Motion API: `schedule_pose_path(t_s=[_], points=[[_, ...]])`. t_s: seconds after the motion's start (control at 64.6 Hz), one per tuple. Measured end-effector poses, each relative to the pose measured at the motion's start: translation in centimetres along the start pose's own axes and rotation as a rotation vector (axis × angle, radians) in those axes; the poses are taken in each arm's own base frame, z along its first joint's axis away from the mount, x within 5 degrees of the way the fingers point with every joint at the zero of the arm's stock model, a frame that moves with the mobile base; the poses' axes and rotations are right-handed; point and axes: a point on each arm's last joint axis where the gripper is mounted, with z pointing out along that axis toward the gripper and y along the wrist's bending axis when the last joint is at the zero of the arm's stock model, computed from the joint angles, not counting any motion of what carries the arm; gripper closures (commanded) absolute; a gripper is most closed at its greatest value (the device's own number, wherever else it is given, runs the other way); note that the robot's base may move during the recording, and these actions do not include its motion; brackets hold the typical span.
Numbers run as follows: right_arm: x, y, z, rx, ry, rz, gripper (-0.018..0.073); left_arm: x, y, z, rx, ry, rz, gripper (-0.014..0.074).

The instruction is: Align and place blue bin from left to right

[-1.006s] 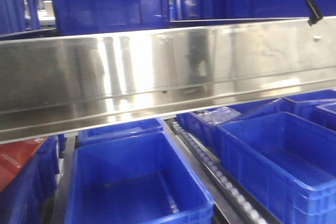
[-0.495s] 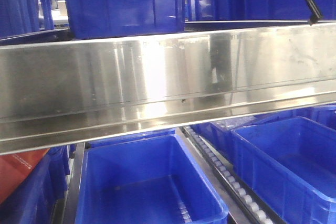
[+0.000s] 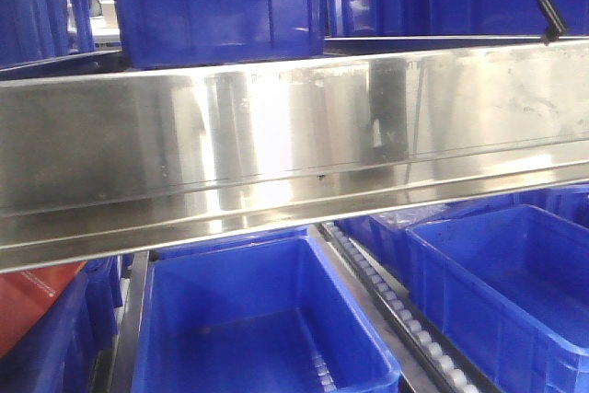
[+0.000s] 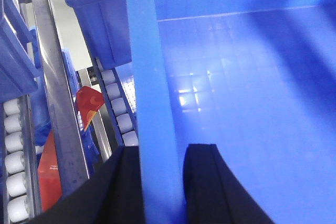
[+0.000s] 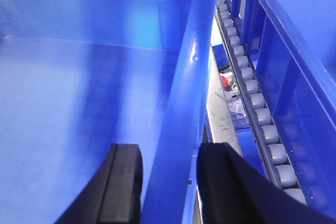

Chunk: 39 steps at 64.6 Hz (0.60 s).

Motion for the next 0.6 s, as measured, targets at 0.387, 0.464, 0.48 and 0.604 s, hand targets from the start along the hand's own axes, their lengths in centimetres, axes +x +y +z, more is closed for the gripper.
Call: schedule_pose_path(t_s=[0.387, 0.464, 0.48, 0.604], points=[[0.00, 0.00, 0.00, 0.000, 0.000, 0.000, 0.0638, 0.00, 0.00, 0.00, 0.000, 0.000, 0.000, 0.0609], [0.00, 0.00, 0.00, 0.000, 0.000, 0.000, 0.0638, 0.00, 0.00, 0.00, 0.000, 0.000, 0.000, 0.0609], [0.00, 0.00, 0.00, 0.000, 0.000, 0.000, 0.0638, 0.00, 0.00, 0.00, 0.000, 0.000, 0.000, 0.0609], [0.00, 0.00, 0.00, 0.000, 0.000, 0.000, 0.0638, 0.00, 0.00, 0.00, 0.000, 0.000, 0.000, 0.0609]])
